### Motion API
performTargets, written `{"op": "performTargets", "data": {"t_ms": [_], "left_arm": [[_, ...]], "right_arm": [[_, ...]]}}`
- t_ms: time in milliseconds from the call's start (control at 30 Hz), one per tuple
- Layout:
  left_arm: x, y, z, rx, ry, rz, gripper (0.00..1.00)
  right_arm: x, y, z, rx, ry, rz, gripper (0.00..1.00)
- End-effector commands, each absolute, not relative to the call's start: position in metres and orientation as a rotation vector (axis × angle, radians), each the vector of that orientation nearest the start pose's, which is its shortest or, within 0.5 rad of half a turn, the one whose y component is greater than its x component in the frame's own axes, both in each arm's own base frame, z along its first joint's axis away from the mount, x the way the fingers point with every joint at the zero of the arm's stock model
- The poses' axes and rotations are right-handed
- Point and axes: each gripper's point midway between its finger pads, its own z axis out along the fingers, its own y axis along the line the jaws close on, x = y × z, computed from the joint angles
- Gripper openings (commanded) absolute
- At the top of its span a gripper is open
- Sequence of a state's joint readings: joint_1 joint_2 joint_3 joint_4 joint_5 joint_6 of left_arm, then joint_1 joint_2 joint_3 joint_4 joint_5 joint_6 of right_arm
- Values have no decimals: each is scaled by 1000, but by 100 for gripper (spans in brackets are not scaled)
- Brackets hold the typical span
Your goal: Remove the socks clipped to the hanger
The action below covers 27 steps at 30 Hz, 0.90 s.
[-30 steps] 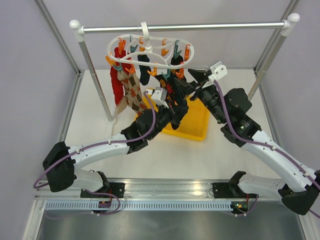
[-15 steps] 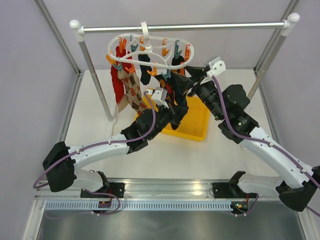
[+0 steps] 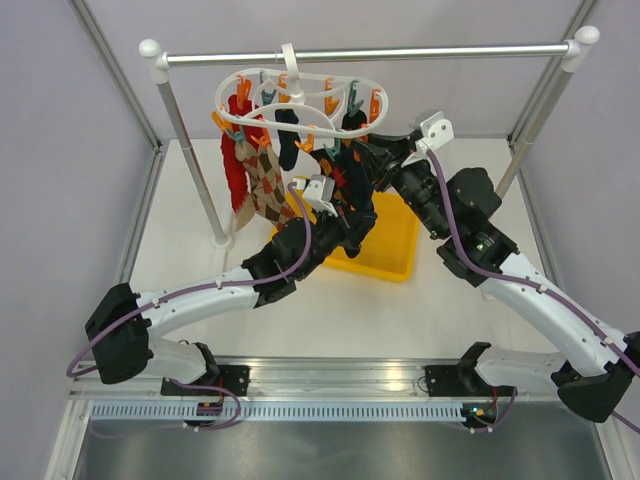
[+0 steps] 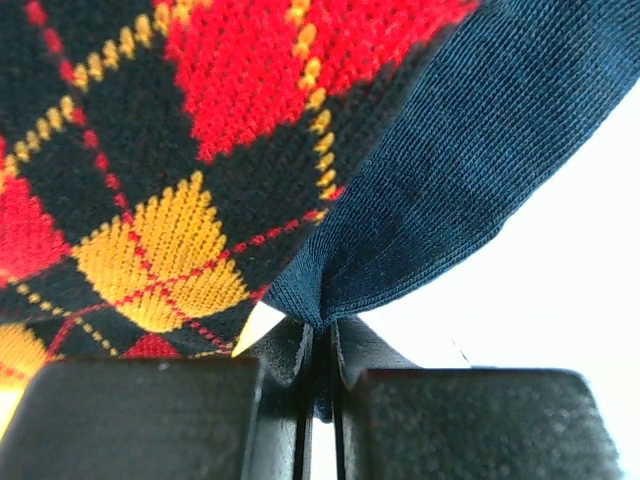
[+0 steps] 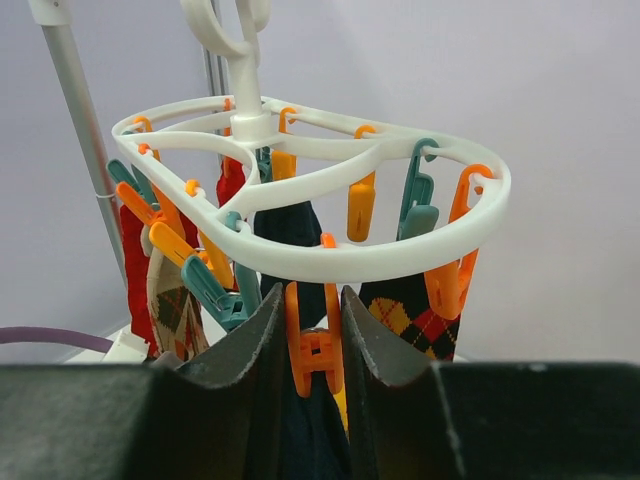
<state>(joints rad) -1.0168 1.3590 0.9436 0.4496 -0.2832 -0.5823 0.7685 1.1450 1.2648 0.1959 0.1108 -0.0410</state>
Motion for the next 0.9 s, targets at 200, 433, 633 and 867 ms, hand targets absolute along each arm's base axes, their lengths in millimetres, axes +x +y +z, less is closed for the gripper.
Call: {"op": "performTargets", "data": {"t_ms": [200, 433, 633, 867], "left_arm": [[265, -380, 294, 105, 1646, -1047, 2], [265, -387, 266, 97, 1709, -1051, 2], [275, -397, 249, 89, 1747, -1015, 2], [304, -412, 221, 85, 1820, -919, 2]], "right_arm": [[294, 257, 506, -375, 1154, 581, 3], [295, 257, 504, -375, 1157, 577, 1], [295, 260, 501, -381, 1163, 585, 1], [294, 259, 498, -384, 1171, 587, 1]]}}
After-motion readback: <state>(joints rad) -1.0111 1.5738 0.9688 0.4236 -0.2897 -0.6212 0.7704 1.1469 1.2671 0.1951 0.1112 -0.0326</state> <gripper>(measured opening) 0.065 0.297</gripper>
